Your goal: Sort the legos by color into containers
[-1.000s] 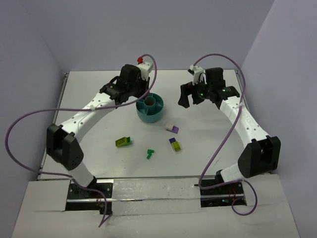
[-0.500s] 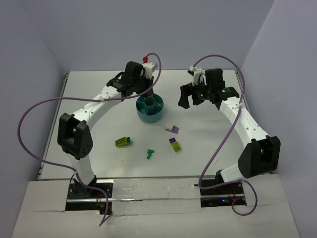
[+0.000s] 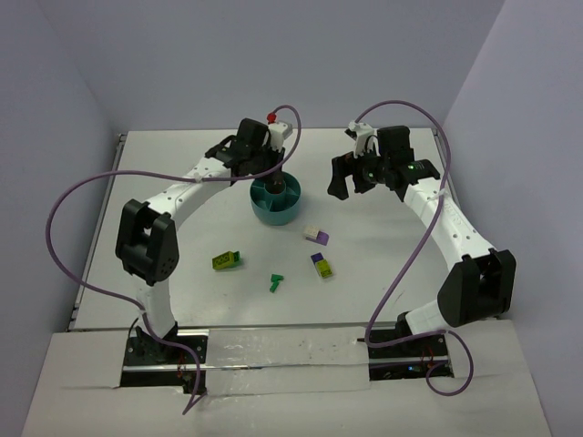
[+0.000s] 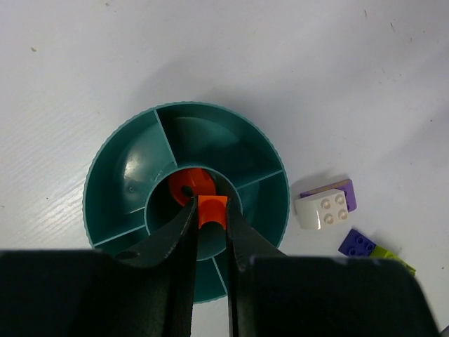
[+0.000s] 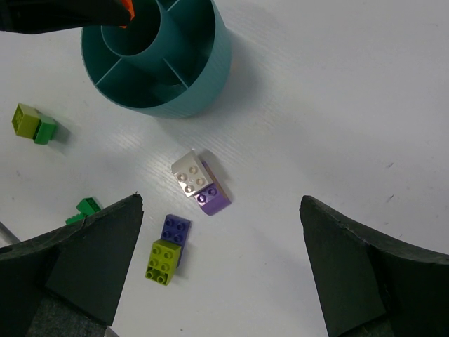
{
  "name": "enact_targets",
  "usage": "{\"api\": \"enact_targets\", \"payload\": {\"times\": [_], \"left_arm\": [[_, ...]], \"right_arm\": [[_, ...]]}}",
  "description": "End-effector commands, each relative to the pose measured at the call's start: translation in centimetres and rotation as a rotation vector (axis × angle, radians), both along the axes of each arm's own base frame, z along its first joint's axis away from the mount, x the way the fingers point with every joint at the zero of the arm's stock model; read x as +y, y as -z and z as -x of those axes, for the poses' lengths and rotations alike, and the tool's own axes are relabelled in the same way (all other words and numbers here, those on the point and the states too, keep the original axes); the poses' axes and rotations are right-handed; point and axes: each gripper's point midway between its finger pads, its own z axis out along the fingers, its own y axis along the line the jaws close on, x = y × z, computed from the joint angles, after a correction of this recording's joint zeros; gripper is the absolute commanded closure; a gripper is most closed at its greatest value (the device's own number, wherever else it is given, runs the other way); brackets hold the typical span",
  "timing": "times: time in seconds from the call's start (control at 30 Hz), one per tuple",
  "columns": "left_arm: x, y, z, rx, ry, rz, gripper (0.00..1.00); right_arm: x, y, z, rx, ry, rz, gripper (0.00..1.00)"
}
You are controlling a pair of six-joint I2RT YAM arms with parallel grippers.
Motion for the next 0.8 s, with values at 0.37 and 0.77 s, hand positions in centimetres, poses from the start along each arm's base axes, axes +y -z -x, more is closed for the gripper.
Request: {"api": "enact_targets", "payload": {"times": [0.37,0.77], "left_arm": [[0.5,-1.0,-1.0,-0.022,-0.024,0.003,0.61],[-1.7,-6.5,2.7,-0.140,0.299,0.136,0.37]], "right_arm": [[0.1,-0.8,-0.5,-0.040,-0.010,-0.009,0.00],[-0.2,0.9,0.3,-0.007,-0.013,-0.006,0.00]]}}
